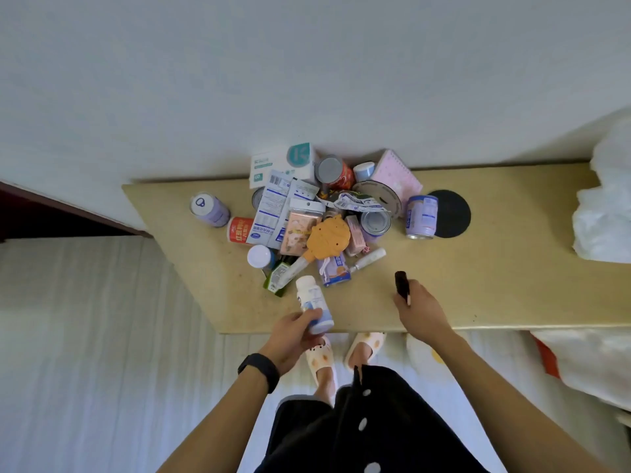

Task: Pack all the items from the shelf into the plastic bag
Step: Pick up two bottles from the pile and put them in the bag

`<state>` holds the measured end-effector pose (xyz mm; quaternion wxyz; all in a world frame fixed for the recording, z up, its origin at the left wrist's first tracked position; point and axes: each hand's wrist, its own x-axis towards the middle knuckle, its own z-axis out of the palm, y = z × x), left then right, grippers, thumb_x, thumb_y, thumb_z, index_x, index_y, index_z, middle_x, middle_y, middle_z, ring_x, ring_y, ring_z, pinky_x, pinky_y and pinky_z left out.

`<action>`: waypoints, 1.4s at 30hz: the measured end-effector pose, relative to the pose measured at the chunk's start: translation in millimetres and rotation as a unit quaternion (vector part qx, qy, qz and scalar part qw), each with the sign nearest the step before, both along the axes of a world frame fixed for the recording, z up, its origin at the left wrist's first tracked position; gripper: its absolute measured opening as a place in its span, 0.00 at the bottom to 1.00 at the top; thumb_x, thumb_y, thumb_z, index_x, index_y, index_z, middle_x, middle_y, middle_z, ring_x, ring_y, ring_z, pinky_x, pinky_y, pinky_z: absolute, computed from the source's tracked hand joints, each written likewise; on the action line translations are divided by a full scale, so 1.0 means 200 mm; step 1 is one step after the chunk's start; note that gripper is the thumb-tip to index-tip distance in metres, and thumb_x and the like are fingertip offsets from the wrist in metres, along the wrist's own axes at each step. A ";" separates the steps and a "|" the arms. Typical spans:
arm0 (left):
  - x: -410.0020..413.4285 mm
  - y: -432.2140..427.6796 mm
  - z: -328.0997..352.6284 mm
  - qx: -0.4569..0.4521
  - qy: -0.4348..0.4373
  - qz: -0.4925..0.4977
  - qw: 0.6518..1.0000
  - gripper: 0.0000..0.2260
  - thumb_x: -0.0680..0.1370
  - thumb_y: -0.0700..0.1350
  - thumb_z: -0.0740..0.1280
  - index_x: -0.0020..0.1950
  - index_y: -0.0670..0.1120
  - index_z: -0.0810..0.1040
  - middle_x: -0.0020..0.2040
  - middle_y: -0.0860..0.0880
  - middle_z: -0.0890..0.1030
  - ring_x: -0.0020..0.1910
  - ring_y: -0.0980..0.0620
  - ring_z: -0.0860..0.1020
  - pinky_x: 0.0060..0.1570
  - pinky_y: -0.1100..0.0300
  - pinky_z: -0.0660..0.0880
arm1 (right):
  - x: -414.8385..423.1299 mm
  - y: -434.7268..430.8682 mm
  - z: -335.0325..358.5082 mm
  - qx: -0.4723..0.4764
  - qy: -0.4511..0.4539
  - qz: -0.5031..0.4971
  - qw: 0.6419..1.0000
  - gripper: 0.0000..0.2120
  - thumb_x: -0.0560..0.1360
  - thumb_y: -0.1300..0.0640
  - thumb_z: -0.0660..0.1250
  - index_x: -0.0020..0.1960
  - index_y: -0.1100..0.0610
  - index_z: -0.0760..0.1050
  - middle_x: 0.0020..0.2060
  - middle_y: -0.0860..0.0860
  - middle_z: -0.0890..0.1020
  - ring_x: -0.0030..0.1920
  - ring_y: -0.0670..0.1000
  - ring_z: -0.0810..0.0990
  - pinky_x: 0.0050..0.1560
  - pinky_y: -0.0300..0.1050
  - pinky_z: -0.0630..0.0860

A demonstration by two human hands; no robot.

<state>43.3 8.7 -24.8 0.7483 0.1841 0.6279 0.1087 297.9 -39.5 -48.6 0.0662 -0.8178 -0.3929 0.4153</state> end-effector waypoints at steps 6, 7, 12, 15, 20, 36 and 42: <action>-0.03 -0.03 0.19 0.030 -0.121 -0.058 0.991 0.21 0.75 0.39 0.67 0.66 0.49 0.70 0.56 0.40 0.77 0.45 0.44 0.79 0.41 0.53 0.75 | -0.08 -0.25 0.42 0.114 0.234 -0.263 0.929 0.16 0.83 0.59 0.59 0.69 0.51 0.66 0.48 0.53 0.85 0.44 0.48 0.82 0.44 0.40 0.78; 0.00 -0.02 0.22 0.039 -0.134 -0.077 0.987 0.23 0.74 0.38 0.66 0.67 0.53 0.69 0.56 0.41 0.77 0.45 0.43 0.80 0.42 0.52 0.74 | -0.08 -0.30 0.49 0.133 0.279 -0.304 0.901 0.16 0.83 0.60 0.59 0.69 0.49 0.67 0.49 0.56 0.85 0.42 0.50 0.82 0.43 0.40 0.80; 0.26 0.00 0.33 0.058 -0.181 -0.157 0.969 0.32 0.69 0.38 0.70 0.70 0.56 0.66 0.56 0.42 0.78 0.46 0.40 0.82 0.57 0.36 0.73 | -0.02 -0.60 0.69 0.207 0.403 -0.438 0.776 0.14 0.82 0.60 0.61 0.65 0.51 0.76 0.48 0.60 0.84 0.37 0.55 0.76 0.46 0.50 0.76; 0.47 -0.05 0.39 0.055 -0.198 -0.196 0.959 0.35 0.64 0.40 0.75 0.67 0.59 0.69 0.58 0.41 0.78 0.52 0.37 0.80 0.61 0.33 0.69 | 0.05 -0.78 0.78 0.244 0.392 -0.500 0.733 0.12 0.81 0.57 0.63 0.60 0.59 0.80 0.49 0.61 0.84 0.35 0.52 0.73 0.43 0.47 0.72; 0.90 -0.28 0.44 0.058 -0.201 -0.242 0.947 0.24 0.73 0.39 0.72 0.66 0.53 0.70 0.54 0.44 0.78 0.46 0.45 0.80 0.41 0.51 0.79 | 0.23 -1.10 0.84 0.280 0.321 -0.591 0.685 0.10 0.79 0.55 0.66 0.55 0.60 0.81 0.44 0.60 0.85 0.30 0.49 0.72 0.39 0.44 0.71; 2.00 -1.11 0.56 0.168 -0.137 -0.214 0.952 0.21 0.79 0.44 0.68 0.70 0.54 0.65 0.62 0.41 0.76 0.59 0.41 0.79 0.51 0.48 0.79 | 1.33 -2.03 0.84 0.309 0.300 -0.555 0.712 0.09 0.79 0.54 0.67 0.55 0.57 0.81 0.43 0.59 0.86 0.30 0.49 0.67 0.40 0.46 0.68; 2.32 -1.24 0.64 0.208 -0.121 -0.236 0.942 0.22 0.79 0.48 0.68 0.70 0.54 0.64 0.62 0.43 0.77 0.57 0.42 0.81 0.47 0.51 0.80 | 1.71 -2.13 0.92 0.326 0.285 -0.518 0.737 0.10 0.82 0.56 0.62 0.59 0.53 0.80 0.47 0.55 0.87 0.36 0.49 0.74 0.43 0.46 0.72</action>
